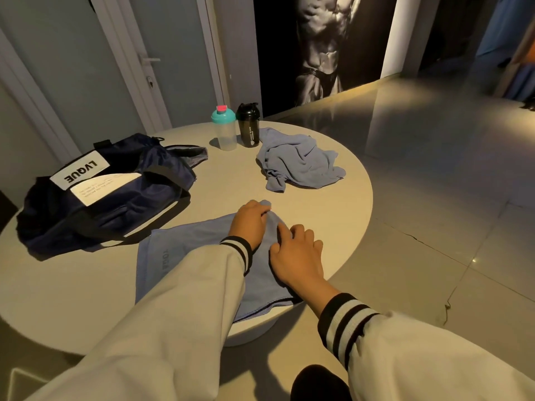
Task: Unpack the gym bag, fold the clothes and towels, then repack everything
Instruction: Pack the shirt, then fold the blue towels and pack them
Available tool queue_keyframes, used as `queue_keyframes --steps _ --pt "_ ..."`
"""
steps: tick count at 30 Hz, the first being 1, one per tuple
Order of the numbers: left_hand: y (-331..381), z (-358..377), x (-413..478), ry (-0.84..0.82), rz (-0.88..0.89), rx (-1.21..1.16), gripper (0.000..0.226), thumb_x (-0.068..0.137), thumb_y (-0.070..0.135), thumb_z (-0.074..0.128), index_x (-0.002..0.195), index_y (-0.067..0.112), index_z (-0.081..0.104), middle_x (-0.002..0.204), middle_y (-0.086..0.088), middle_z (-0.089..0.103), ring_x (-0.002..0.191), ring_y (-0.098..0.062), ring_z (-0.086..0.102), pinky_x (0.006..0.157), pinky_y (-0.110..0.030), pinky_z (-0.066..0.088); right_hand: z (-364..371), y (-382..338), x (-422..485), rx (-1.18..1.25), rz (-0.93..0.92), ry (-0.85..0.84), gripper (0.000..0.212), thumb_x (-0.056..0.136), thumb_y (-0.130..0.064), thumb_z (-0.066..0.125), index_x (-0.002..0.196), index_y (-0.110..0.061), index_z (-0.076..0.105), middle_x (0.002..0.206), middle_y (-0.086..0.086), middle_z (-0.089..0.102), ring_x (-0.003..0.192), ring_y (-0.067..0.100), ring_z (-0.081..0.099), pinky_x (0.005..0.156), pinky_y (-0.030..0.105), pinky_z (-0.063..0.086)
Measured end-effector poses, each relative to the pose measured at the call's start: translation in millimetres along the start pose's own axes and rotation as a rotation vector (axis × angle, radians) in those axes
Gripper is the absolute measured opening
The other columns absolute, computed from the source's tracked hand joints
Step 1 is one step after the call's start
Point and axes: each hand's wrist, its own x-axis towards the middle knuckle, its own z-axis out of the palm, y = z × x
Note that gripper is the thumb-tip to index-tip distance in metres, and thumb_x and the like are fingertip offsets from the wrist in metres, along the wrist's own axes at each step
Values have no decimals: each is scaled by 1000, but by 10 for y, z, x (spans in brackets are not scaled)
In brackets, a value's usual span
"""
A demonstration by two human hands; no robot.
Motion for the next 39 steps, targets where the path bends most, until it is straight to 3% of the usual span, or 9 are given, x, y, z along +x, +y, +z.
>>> queue_keyframes --steps 2,8,14,21,25,29,31,36,39 --pt "1 -16 -2 58 -48 -64 35 101 10 50 134 10 60 135 -18 57 124 -35 53 103 -39 43 10 -1 10 -24 15 -7 51 101 -39 26 150 -23 29 132 8 45 113 29 38 90 45 30" --pt "-125 46 -91 -144 -73 -69 42 106 24 45 147 19 45 148 -12 51 137 -32 47 115 -43 37 21 9 4 -68 29 -54 60 101 -52 19 146 -16 32 135 5 41 115 28 34 93 47 26" --pt "-108 47 -143 -282 -34 242 49 110 33 22 159 27 22 168 -2 15 154 -22 13 125 -41 7 -13 70 -48 -63 40 -55 67 100 -59 18 150 -16 28 141 3 38 121 27 31 96 47 23" --pt "19 149 -80 -345 -21 372 53 109 38 16 161 34 7 170 2 -1 156 -20 0 124 -48 -1 17 80 -92 -98 -44 14 52 103 -50 18 149 -31 29 135 5 46 114 28 37 90 46 28" --pt "-44 206 -31 -280 -32 308 53 108 40 20 161 32 14 170 1 3 155 -20 2 125 -46 3 37 71 -100 -141 -35 31 51 102 -50 18 146 -29 35 128 4 50 111 28 39 89 46 30" --pt "-14 169 -196 23 46 273 38 106 29 36 139 28 54 147 -1 46 135 -23 34 112 -38 28 16 82 -131 -161 -30 73 42 101 -48 24 125 -26 50 115 4 53 103 26 41 83 43 32" --pt "10 134 -312 25 71 335 37 106 33 34 134 29 57 138 1 53 126 -23 41 105 -39 33 -5 83 -161 -153 -24 98 37 101 -47 28 116 -25 54 108 4 52 100 26 41 81 42 32" --pt "-1 88 -483 -297 -12 333 54 109 45 16 161 29 15 169 -2 7 155 -24 8 124 -44 7 -79 83 -263 -126 -34 78 38 102 -45 30 117 -23 57 108 5 52 104 26 43 83 41 32" --pt "36 28 -606 -131 -2 332 51 109 42 23 159 29 24 168 -4 12 154 -26 6 124 -44 5 -162 121 -378 -80 6 28 38 101 -45 31 124 -25 54 113 7 51 107 27 42 84 41 33"
